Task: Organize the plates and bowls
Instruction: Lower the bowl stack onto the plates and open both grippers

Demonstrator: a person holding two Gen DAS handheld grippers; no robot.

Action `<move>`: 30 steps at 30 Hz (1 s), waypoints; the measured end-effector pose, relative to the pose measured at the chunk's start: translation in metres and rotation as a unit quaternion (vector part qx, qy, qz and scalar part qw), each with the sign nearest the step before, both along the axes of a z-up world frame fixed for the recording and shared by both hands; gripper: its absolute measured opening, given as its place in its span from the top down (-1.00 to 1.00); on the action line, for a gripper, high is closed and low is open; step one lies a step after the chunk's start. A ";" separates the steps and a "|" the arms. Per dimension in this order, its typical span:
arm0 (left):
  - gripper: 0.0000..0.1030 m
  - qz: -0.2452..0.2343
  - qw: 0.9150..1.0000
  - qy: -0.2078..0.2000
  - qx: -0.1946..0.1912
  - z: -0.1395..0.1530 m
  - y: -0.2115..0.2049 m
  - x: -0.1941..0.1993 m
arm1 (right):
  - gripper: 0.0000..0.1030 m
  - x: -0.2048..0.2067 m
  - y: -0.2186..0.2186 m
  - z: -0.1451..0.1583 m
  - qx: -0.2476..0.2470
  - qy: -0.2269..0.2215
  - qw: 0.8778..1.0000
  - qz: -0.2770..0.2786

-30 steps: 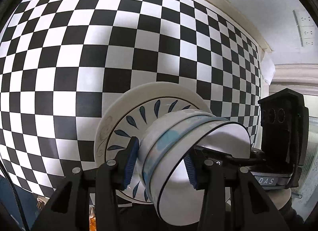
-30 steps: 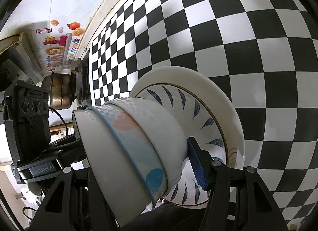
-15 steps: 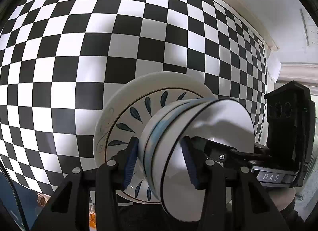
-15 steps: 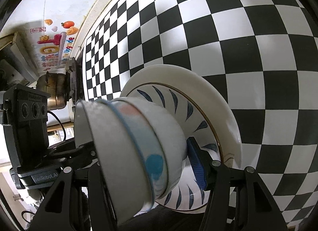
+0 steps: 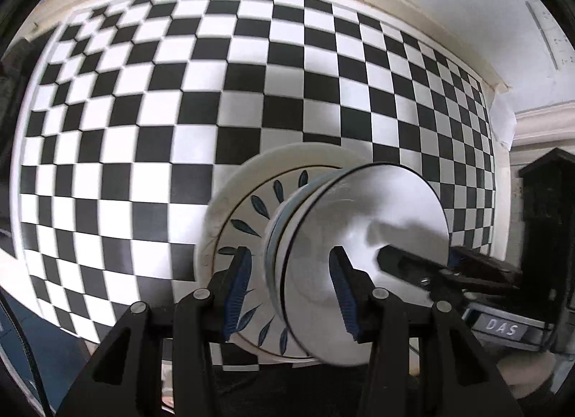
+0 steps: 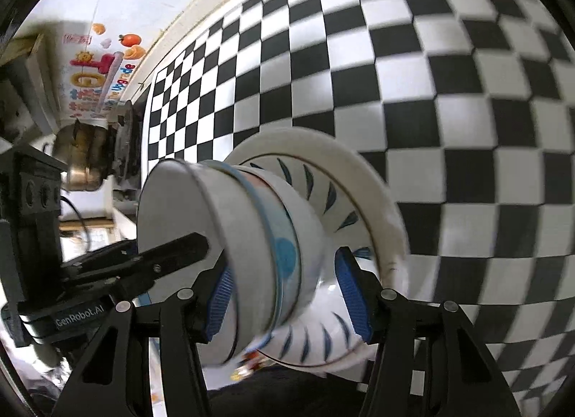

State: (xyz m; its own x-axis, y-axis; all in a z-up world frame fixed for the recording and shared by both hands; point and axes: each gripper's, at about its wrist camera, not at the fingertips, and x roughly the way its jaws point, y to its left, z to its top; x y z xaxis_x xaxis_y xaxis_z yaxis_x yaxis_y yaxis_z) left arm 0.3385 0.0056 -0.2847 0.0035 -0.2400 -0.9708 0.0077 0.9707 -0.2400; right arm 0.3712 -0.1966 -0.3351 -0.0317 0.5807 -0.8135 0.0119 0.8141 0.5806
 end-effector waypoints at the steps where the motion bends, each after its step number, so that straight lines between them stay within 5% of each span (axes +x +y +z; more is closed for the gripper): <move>1: 0.18 0.002 1.000 -0.008 0.006 0.004 0.000 -0.003 | -0.14 -0.003 -0.002 0.011 -0.020 -0.017 1.000 0.003; 3: 0.18 0.004 0.999 -0.027 0.018 0.014 0.002 -0.009 | -0.15 -0.008 -0.004 0.028 -0.053 -0.043 0.998 0.006; 6: 0.13 0.004 0.997 -0.066 0.043 0.034 0.003 -0.021 | -0.44 -0.020 -0.007 0.056 -0.100 -0.079 0.992 0.005; 9: -0.25 0.000 0.992 -0.107 0.068 0.053 0.001 -0.032 | -0.63 -0.036 -0.008 0.082 -0.154 -0.118 0.981 0.005; 13: -0.44 -0.003 0.982 -0.164 0.097 0.081 0.005 -0.050 | -0.70 -0.063 -0.009 0.109 -0.202 -0.151 0.967 -0.020; 15: -0.71 -0.003 0.976 -0.190 0.103 0.094 0.008 -0.060 | -0.71 -0.077 -0.010 0.122 -0.212 -0.163 0.963 -0.036; 18: -0.86 -0.006 0.970 -0.219 0.102 0.111 0.011 -0.074 | -0.72 -0.099 -0.012 0.143 -0.216 -0.181 0.958 -0.057; 30: -0.94 -0.018 0.953 -0.287 0.095 0.170 0.019 -0.143 | -0.76 -0.180 0.003 0.224 -0.228 -0.255 0.933 -0.110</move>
State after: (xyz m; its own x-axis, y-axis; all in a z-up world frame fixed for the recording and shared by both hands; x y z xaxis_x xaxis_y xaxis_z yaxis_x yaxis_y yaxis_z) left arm 0.1952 0.0247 -0.1151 0.5420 -0.0697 -0.8375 0.1183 0.9930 -0.0062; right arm 0.1910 -0.1932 -0.1106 0.5058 0.1174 -0.8546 0.0245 0.9883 0.1503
